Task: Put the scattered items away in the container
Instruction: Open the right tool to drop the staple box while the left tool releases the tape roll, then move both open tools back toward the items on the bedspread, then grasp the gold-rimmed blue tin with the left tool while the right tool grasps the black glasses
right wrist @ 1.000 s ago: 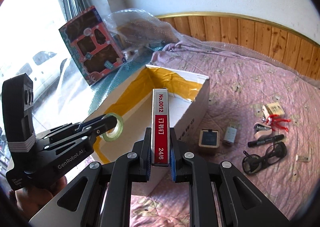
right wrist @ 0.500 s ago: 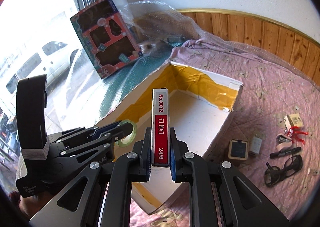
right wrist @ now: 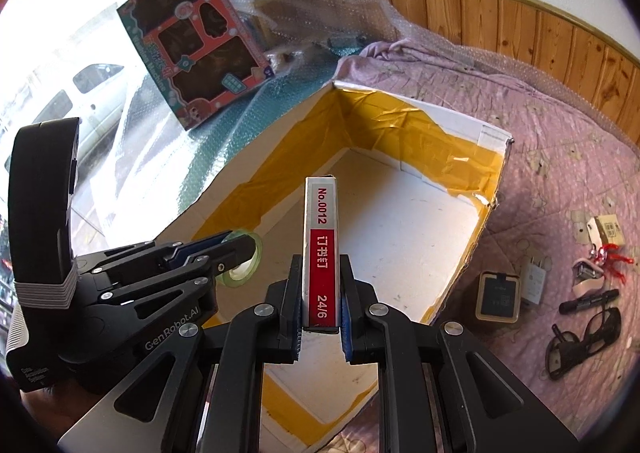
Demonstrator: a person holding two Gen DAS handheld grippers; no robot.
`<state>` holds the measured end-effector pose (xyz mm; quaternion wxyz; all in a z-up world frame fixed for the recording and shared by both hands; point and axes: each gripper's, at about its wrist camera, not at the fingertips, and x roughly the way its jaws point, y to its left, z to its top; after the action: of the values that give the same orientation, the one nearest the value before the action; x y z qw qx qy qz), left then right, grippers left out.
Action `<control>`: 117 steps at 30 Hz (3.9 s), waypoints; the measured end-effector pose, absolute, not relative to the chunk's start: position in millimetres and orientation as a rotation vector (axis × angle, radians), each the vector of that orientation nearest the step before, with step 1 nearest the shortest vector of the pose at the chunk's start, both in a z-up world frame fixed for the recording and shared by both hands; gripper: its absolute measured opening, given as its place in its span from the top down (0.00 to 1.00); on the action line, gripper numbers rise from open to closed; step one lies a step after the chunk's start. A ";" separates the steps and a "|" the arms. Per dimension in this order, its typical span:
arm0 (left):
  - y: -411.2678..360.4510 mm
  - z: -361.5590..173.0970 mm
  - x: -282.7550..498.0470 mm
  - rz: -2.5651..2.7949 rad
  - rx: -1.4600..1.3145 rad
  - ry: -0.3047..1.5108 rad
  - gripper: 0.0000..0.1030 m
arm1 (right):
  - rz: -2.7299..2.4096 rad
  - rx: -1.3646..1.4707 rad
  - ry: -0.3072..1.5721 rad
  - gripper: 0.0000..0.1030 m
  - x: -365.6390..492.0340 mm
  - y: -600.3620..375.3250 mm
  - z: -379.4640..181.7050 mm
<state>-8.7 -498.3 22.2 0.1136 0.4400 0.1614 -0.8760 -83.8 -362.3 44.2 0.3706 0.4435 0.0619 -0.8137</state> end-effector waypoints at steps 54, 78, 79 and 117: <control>-374.4 62.7 7.8 -2.687 1.252 0.204 0.54 | -2.130 1.124 -0.297 0.74 -51.3 -194.0 41.1; -271.2 21.1 -33.9 -2.796 1.424 0.076 0.51 | -2.227 1.260 -0.555 0.72 -79.7 -80.8 -13.6; -271.7 17.8 -37.9 -2.786 1.429 0.084 0.49 | -2.230 1.266 -0.560 0.72 -82.5 -79.0 -15.8; -286.7 -68.6 -131.5 -2.655 1.488 0.287 0.52 | -2.355 1.496 -0.799 0.45 -197.6 -70.6 -90.9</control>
<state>-131.5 -286.7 -68.6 0.0423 0.4862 0.0938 -0.8678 -197.6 -70.6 -90.9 0.1197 0.5117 -0.2734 -0.8057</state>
